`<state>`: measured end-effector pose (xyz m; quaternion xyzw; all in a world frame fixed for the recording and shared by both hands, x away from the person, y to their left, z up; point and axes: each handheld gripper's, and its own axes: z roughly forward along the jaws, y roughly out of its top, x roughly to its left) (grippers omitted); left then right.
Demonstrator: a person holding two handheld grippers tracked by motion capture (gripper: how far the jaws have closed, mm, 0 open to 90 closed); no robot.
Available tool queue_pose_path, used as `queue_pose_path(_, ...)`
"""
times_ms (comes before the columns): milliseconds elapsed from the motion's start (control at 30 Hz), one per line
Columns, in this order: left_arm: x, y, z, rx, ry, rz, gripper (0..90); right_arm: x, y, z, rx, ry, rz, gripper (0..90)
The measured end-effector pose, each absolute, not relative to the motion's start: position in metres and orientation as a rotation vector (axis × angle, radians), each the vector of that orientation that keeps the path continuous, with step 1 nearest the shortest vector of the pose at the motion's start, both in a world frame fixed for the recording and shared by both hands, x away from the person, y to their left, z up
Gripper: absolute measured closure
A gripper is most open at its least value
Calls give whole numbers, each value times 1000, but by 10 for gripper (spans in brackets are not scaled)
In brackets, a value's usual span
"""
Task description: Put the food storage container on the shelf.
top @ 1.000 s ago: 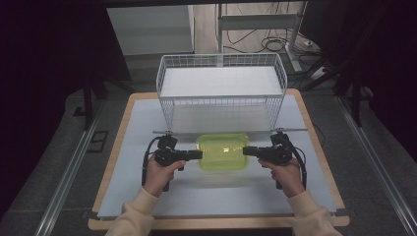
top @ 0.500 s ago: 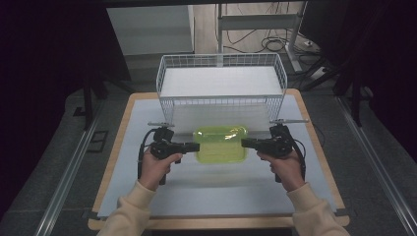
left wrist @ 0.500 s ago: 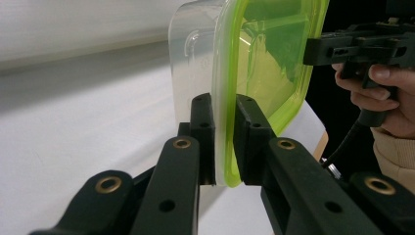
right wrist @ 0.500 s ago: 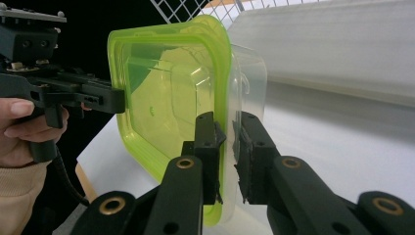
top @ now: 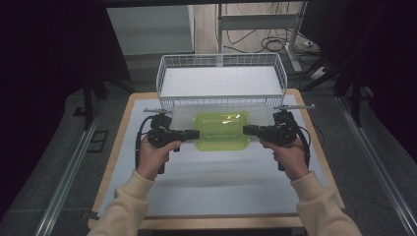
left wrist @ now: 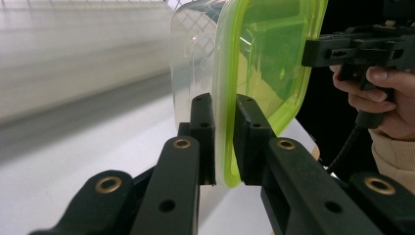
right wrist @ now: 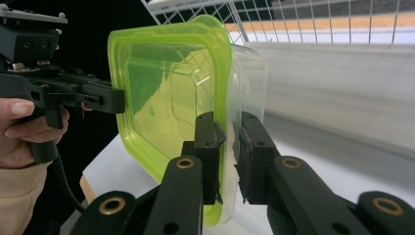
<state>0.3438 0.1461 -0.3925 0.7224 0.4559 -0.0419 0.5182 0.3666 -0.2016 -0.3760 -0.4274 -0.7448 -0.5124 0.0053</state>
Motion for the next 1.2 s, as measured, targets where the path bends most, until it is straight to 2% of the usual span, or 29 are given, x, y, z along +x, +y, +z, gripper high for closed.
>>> queue_pose_path(700, 356, 146, -371, 1735, 1090, -66, 810, 380, -199, -354, -1335, -2355, -1634, 805)
queue_pose_path(1200, 372, 144, -340, 1746, 1062, -21, 811, 394, -201, -333, -1343, -2340, -1659, 804)
